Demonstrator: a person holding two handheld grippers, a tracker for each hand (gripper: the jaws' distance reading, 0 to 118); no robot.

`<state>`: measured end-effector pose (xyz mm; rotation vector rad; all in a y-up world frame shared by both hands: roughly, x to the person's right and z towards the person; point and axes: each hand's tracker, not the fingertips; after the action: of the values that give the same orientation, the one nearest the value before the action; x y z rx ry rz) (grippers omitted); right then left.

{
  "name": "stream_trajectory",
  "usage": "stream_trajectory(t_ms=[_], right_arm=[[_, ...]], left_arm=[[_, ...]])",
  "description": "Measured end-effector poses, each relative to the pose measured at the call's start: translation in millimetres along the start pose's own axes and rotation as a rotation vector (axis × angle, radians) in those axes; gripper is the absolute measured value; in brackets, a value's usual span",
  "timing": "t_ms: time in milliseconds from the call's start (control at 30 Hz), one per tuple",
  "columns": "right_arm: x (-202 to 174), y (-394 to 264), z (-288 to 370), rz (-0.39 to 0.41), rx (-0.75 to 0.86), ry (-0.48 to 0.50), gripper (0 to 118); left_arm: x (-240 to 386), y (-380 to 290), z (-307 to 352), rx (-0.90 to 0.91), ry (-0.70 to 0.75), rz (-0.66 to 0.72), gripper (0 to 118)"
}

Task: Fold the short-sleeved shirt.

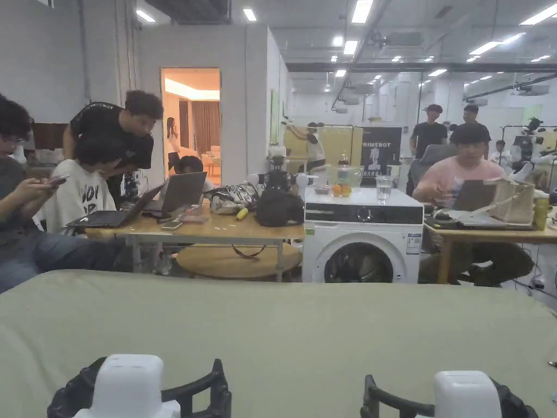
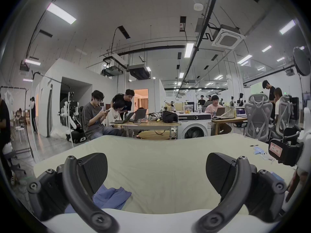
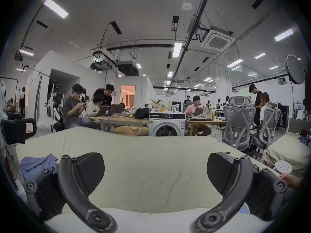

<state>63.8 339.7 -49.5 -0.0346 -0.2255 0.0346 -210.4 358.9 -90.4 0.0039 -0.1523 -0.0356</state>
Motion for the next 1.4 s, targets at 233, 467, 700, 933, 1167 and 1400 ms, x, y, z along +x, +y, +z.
stream_trajectory(t_ms=[233, 467, 700, 933, 1167, 1400], right_arm=[[-3, -11, -3, -0.015, -0.030, 0.029, 118], [0, -10, 1, -0.037, -0.017, 0.034, 118], [2, -11, 4, -0.004, -0.011, 0.033, 118], [1, -10, 7, 0.016, -0.008, 0.032, 118], [-2, -12, 8, 0.011, -0.014, 0.042, 118], [-1, -15, 6, 0.031, -0.020, 0.024, 118]], left_arm=[[4, -1, -3, -0.010, -0.032, 0.038, 115], [11, -4, 2, -0.005, -0.041, -0.005, 115], [14, 0, 7, 0.016, -0.038, -0.014, 115], [14, 1, 11, 0.034, -0.054, 0.005, 115], [13, 0, 13, 0.037, -0.058, 0.003, 115], [9, -3, 14, 0.034, -0.051, 0.005, 115]])
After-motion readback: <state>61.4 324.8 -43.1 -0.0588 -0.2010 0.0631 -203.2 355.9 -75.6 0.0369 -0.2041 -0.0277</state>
